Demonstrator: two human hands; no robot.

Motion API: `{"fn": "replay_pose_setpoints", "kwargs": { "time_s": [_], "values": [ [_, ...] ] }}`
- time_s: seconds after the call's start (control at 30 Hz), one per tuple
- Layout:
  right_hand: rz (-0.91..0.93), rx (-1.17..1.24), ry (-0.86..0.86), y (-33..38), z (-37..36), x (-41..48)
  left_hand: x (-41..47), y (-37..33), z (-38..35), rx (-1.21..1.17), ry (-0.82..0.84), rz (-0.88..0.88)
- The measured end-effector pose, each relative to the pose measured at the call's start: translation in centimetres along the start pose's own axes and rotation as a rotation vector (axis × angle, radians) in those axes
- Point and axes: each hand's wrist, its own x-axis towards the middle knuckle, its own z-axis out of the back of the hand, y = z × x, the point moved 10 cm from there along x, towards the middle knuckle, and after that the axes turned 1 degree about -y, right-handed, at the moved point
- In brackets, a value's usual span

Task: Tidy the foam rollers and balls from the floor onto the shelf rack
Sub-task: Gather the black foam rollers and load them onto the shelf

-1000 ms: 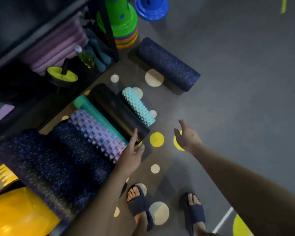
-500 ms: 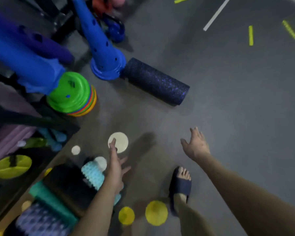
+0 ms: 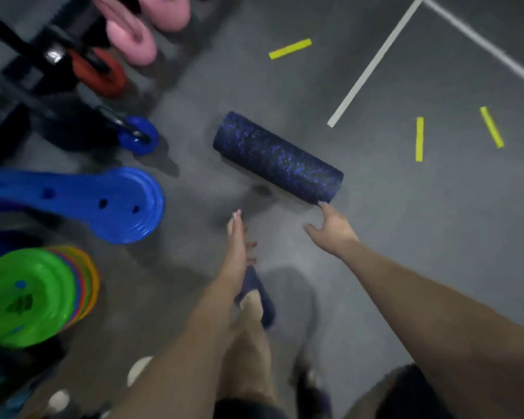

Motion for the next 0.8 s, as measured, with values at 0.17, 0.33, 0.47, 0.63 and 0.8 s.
{"fn": "replay_pose_setpoints", "kwargs": {
  "time_s": [0.17, 0.33, 0.47, 0.63, 0.8],
  "values": [
    [0.078, -0.234, 0.017, 1.5, 3.6, 22.3, 15.8, -2.9, -9.1, 0.133, 0.020, -0.017],
    [0.071, -0.581, -0.118, -0.5, 9.7, 40.4, 26.1, -0.7, -17.1, -0.042, -0.042, 0.086],
    [0.095, -0.558, -0.158, -1.9, 15.4, 45.4, 29.2, 1.6, -22.9, -0.291, -0.172, 0.194],
    [0.040, -0.111, 0.254, -4.7, 13.9, 36.5, 21.9, -1.7, -30.4, -0.439, -0.268, 0.212],
    [0.047, 0.277, 0.687, -2.4, 17.4, 22.0, 12.6, -3.3, -30.3, -0.603, -0.359, 0.233]
  ]
}}
